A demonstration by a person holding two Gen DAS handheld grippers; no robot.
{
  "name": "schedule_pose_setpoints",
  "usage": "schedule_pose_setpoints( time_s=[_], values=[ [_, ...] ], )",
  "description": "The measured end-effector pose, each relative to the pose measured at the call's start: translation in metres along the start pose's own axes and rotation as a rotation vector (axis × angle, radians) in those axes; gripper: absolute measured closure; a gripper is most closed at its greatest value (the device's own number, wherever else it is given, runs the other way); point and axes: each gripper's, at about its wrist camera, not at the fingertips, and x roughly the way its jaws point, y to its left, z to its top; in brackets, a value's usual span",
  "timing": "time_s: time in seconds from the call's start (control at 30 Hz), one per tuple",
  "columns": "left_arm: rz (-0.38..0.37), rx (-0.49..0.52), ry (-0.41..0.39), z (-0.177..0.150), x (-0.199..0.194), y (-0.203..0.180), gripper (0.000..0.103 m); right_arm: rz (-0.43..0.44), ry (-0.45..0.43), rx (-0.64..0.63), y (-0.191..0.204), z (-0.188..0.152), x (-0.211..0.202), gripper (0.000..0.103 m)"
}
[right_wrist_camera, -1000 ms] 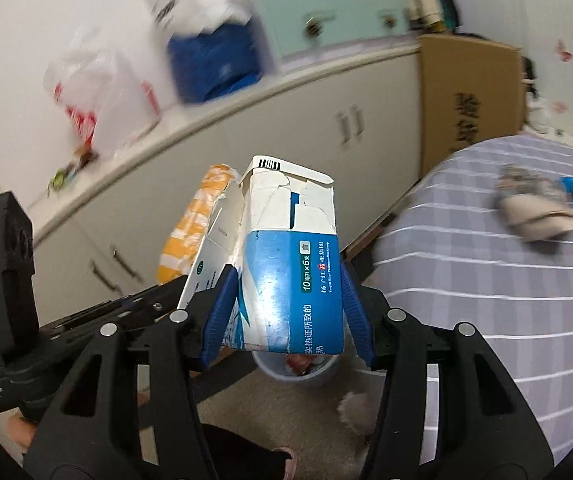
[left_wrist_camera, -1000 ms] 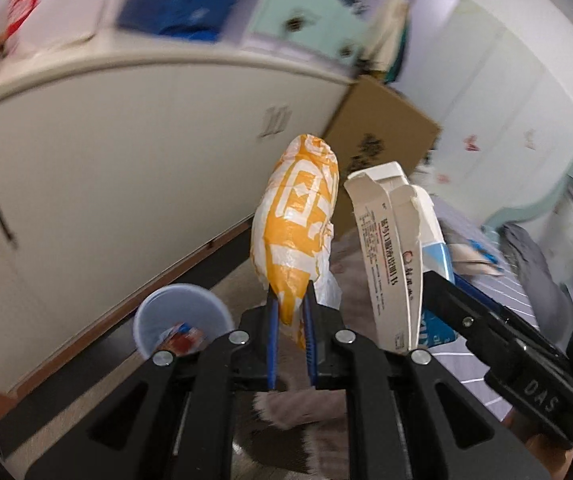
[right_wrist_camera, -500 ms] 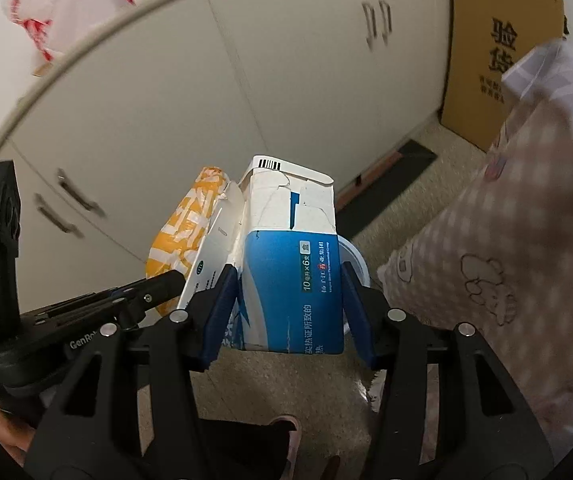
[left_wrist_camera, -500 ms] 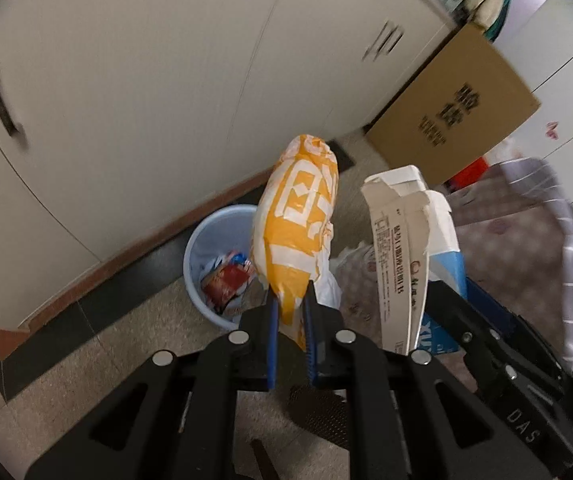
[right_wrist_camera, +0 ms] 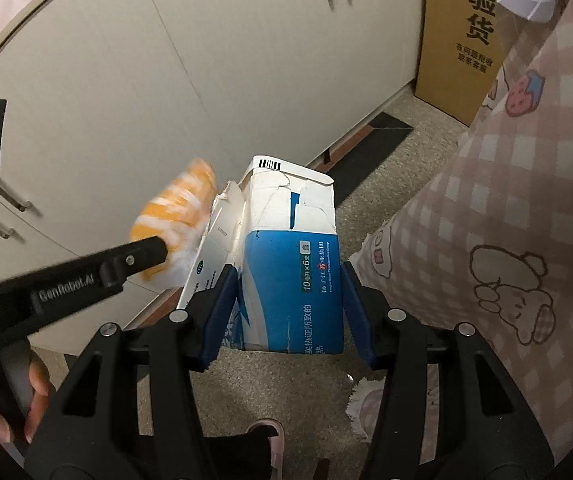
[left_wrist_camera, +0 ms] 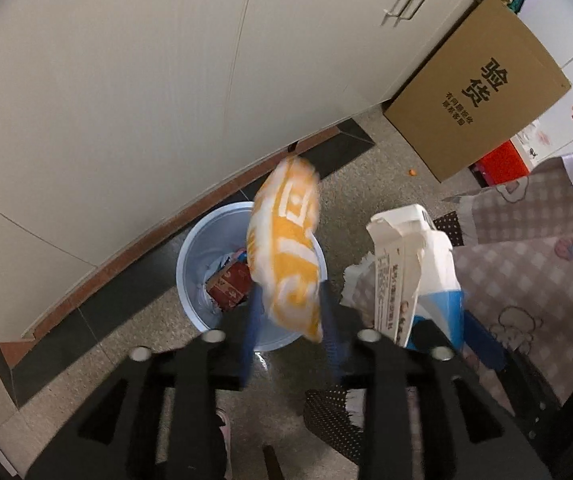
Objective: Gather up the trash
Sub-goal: 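Open the left gripper then the right gripper over the wastebasket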
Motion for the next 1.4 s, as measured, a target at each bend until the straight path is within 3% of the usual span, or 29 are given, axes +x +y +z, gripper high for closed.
schedule_pose_setpoints(
  time_s=[0.3, 0.8, 1.4],
  values=[
    [0.021, -0.001, 0.000, -0.002, 0.003, 0.001, 0.054, 0.007, 0.025, -0.005, 0.006, -0.001, 0.008, 0.052],
    [0.022, -0.025, -0.027, -0.009, -0.018, 0.017, 0.049, 0.014, 0.030, -0.014, 0.013, -0.002, 0.008, 0.051],
    [0.103, -0.080, -0.071, -0.015, -0.032, 0.056, 0.039, 0.031, -0.003, -0.010, 0.036, 0.013, 0.016, 0.050]
  ],
)
